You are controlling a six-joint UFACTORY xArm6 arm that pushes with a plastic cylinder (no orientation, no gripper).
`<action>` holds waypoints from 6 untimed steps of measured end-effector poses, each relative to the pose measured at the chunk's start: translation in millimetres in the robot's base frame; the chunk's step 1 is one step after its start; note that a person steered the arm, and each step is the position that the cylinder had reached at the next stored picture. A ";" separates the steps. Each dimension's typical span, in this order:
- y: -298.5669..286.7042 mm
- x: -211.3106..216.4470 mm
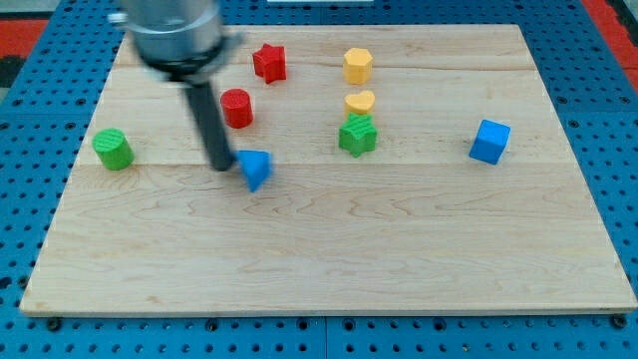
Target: Move the blue triangle closer to blue cube
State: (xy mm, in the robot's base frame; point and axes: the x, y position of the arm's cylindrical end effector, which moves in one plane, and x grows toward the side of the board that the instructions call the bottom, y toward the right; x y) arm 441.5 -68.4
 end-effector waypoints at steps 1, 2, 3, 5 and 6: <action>25.7 7.5; -2.1 15.5; 70.7 41.6; 205.7 -0.3; 181.4 6.9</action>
